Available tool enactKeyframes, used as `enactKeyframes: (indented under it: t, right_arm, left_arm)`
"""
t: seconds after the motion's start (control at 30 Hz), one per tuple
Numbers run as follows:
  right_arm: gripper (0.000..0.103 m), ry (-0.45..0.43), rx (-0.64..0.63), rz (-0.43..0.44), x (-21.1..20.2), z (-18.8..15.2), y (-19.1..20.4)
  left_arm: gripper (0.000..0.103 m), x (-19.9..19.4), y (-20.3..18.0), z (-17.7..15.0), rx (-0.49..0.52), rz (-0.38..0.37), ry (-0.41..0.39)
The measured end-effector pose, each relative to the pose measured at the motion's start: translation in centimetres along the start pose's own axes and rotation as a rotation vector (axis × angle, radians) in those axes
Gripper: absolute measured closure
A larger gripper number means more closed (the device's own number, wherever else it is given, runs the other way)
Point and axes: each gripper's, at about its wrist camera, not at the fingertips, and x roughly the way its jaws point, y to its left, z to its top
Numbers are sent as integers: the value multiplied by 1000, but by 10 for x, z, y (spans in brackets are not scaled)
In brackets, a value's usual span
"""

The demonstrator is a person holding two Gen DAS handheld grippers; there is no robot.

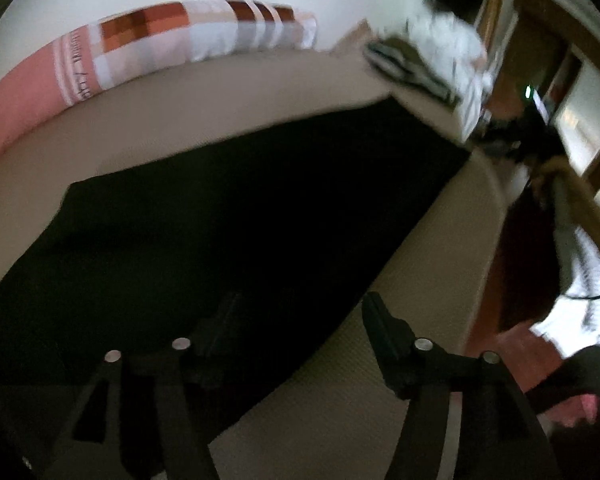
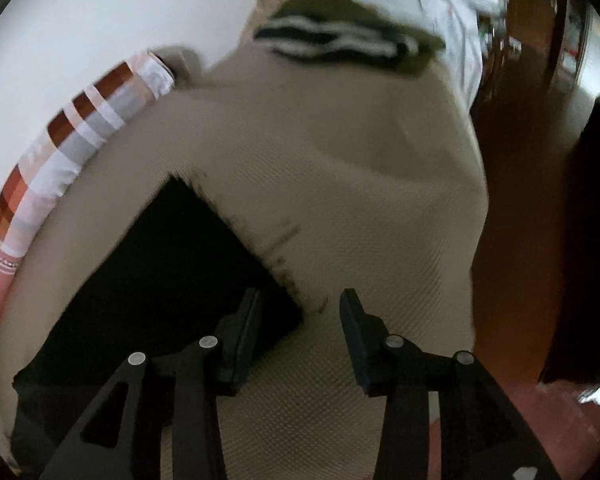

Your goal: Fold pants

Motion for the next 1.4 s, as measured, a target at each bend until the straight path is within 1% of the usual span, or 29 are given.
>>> enactKeyframes:
  t: [0.03,0.07,0.13,0.17,0.23,0.27,0.3,0.33,0.37,0.4,0.43,0.47,0.53,0.57,0.63,0.7,0.77,0.83,0.9,0.93,0.97,1.0,1.07,1.17,1.23,1.3,1.33,1.37,1.4]
  right_arm:
    - [64,-18,-24,4,-7,2,8]
    - [64,-32,-56,31,-14,4,22]
    - [64,-26,-132,102,-19,6,54]
    - [64,-10,-191,158,-20,6,79]
    - [64,22,-300,246,-19,0,127]
    - [64,57,-372,308,-16,-5,160]
    - [64,88,-443,365,-12,-12,193]
    - [64,100,-490,390,-11,-18,213]
    - [64,128,-575,431,-9,-28,247]
    - [64,162,-665,471,-6,-40,280]
    - [64,177,-714,493,-5,-48,299]
    - [64,208,-785,536,-4,-61,328]
    - [64,267,-896,616,-3,-83,376]
    - [64,295,-928,646,-1,-91,393]
    - [64,355,-1014,698,2,-111,430]
    - [64,400,-1084,724,6,-128,453]
    - [64,433,-1152,739,13,-145,479]
    - [64,489,-1198,741,20,-157,497]
    - [64,516,-1226,736,30,-169,508]
    - [73,542,-1234,741,33,-177,511]
    - [94,543,-1236,742,36,-180,514]
    - [94,509,-1245,733,36,-180,516]
    - [97,468,-1234,725,34,-179,515]
    - [98,431,-1210,688,42,-182,517]
    - [97,414,-1204,673,48,-187,520]
    - [92,395,-1198,665,46,-185,518]
    - [82,386,-1189,658,44,-183,516]
    - [67,365,-1177,640,40,-179,514]
    - [65,342,-1162,630,35,-174,510]
  left_arm:
    - [39,-14,13,-2,-46,-18,-33]
    - [37,-22,22,-3,-79,-16,-52]
    - [36,-41,53,-9,-174,37,-101]
    - [36,-52,74,-15,-234,98,-129]
    - [36,-68,104,-24,-323,188,-160]
    - [36,-80,124,-33,-388,245,-184]
    - [36,-88,137,-39,-424,285,-199]
    - [36,-95,148,-44,-448,324,-206]
    - [36,-104,164,-50,-477,376,-216]
    - [36,-109,172,-55,-493,406,-221]
    - [36,-116,183,-61,-513,449,-226]
    - [36,-119,192,-65,-532,471,-227]
    - [36,-123,207,-73,-564,494,-222]
    - [36,-123,215,-78,-577,505,-217]
    - [38,-123,225,-88,-592,473,-202]
    - [43,-118,232,-92,-600,463,-180]
    - [45,-114,234,-97,-595,458,-173]
    - [47,-115,231,-103,-594,448,-173]
    - [52,-116,236,-105,-600,436,-174]
    - [53,-116,238,-106,-605,430,-172]
    - [56,-117,240,-107,-611,421,-173]
    - [62,-118,243,-108,-617,418,-176]
    - [68,-121,249,-111,-643,396,-184]
    - [70,-124,259,-115,-676,343,-195]
    - [70,-124,260,-115,-662,342,-192]
    - [70,-123,259,-113,-642,354,-186]
    - [70,-123,258,-113,-640,359,-183]
    - [70,-124,257,-111,-639,364,-175]
    - [70,-125,256,-110,-646,368,-172]
